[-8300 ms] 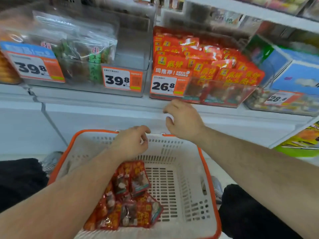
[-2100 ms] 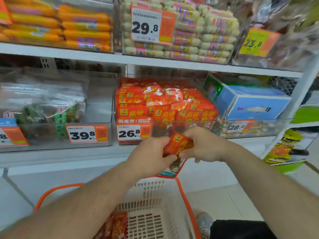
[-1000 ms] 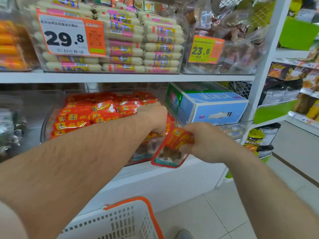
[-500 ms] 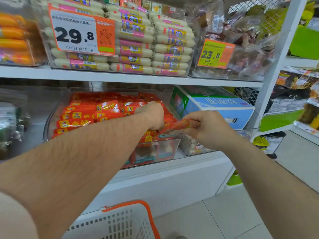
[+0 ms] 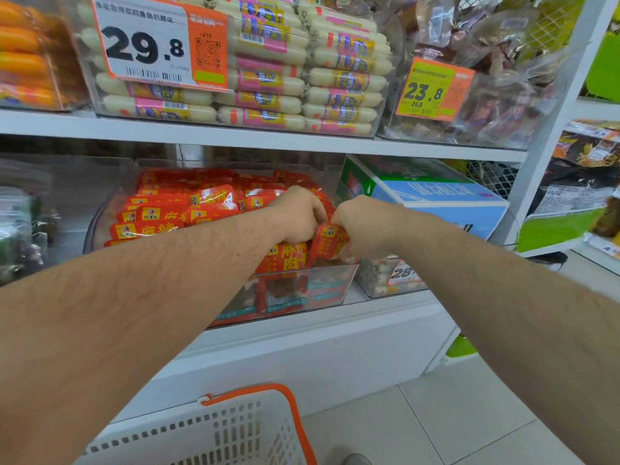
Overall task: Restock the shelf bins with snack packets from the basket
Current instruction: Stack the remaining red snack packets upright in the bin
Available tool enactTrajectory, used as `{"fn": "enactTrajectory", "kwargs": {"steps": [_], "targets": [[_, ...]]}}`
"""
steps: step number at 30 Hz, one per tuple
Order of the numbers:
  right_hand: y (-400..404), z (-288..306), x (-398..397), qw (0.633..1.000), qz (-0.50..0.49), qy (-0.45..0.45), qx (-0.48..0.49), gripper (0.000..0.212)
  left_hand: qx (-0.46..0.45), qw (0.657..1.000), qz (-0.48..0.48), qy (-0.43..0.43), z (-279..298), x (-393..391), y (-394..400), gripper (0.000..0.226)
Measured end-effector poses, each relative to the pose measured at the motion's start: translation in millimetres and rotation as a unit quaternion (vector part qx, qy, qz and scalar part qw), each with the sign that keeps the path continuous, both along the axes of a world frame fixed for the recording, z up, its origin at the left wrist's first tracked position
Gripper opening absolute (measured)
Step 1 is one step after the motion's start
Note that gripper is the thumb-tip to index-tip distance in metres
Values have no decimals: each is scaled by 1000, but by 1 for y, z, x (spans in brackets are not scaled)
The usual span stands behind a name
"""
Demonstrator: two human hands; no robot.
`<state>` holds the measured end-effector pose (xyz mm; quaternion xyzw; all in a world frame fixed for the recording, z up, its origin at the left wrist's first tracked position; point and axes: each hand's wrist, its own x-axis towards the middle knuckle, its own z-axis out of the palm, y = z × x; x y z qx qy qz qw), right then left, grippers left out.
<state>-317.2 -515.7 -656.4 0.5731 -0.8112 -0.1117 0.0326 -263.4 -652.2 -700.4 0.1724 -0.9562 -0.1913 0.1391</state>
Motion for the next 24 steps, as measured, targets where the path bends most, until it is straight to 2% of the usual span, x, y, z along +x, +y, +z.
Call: {"fn": "enactTrajectory", "kwargs": {"steps": [2, 4, 6, 9, 11, 13, 15, 18, 22, 24], "targets": [[-5, -5, 5, 999, 5, 28, 40, 28, 32, 997, 9, 63, 0, 8, -1, 5], [-10, -10, 9, 995, 1, 44, 85, 29, 30, 997, 10, 74, -1, 17, -5, 20], [-13, -9, 11, 992, -8, 52, 112, 27, -11, 997, 7, 75, -3, 31, -9, 38], [-11, 0, 9, 996, 3, 31, 87, 30, -48, 996, -7, 81, -1, 54, -10, 36], [-9, 0, 8, 998, 18, 33, 43, 26, -65, 995, -28, 65, 3, 66, -7, 26], [-9, -6, 11, 998, 20, 52, 23, 27, -99, 994, -47, 13, 4, 72, -6, 21], [-12, -13, 14, 997, 18, 78, 21, 24, -149, 987, -46, -28, 2, 75, -5, 22], [-14, -13, 18, 995, 20, 100, 18, 15, -172, 984, -22, -33, 5, 74, -6, 26], [-11, -15, 20, 998, -9, 58, 9, 13, -181, 981, -1, -67, 10, 76, -1, 34], [-6, -16, 23, 998, -38, 44, -3, 13, -205, 976, 17, -78, 11, 78, 5, 27]]}}
